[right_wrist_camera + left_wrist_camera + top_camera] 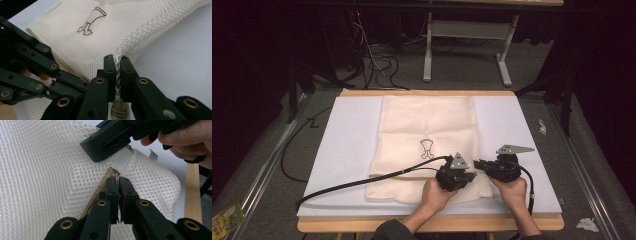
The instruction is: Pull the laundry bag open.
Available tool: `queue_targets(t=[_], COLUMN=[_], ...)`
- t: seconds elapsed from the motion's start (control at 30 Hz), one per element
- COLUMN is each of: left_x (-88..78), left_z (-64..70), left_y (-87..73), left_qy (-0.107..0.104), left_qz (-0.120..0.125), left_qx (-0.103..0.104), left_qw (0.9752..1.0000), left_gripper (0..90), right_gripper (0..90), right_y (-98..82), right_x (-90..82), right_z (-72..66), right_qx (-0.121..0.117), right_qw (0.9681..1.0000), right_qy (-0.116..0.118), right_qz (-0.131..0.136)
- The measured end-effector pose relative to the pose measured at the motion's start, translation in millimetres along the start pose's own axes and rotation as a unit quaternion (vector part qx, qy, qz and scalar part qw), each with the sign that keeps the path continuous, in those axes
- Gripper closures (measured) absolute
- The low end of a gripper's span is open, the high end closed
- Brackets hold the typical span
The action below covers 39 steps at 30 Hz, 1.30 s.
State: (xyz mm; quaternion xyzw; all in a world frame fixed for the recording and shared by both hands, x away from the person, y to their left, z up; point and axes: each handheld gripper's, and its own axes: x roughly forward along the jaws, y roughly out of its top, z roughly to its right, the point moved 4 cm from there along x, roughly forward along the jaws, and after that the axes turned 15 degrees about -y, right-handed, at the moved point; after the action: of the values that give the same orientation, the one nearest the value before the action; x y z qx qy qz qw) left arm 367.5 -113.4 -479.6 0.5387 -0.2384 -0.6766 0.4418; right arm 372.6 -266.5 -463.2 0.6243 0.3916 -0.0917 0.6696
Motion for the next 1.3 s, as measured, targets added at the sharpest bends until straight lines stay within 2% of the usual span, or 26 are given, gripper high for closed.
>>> queue_targets(t=[0.1,0.57,0.8,1.07,1.3], left_x=[-0.9,-7.0,-6.8,-9.2,-14.7], left_z=[0.2,1.8,1.3,0.1,0.4], left_y=[0.4,1.2,-0.2,-4.3,-5.5], left_qy=[-0.003,-0.001,-0.001,0.012,0.015], left_qz=[-0.002,-0.013,-0.017,-0.029,-0.025], left_qx=[-0.003,0.008,0.003,0.0,0.0], left_qw=[1.0,0.9999,0.9998,0.9995,0.9996], left_gripper=[86.9,87.0,87.1,87.1,87.1], right_gripper=[87.1,87.5,87.8,88.0,88.0], right_y=[-1.5,-1.6,-2.1,-2.6,-2.9], right_x=[0.7,-1.1,-0.7,-0.4,-3.4], right_z=[1.7,0.7,-0.1,-1.5,1.1], right_qx=[-0.001,-0.008,-0.009,-0.013,-0.008], right_qw=[1.0,1.0,0.9999,0.9999,1.0], right_qy=[0.0,0.0,-0.002,-0.004,-0.003], right_qz=[-0.002,0.0,-0.004,-0.001,0.003])
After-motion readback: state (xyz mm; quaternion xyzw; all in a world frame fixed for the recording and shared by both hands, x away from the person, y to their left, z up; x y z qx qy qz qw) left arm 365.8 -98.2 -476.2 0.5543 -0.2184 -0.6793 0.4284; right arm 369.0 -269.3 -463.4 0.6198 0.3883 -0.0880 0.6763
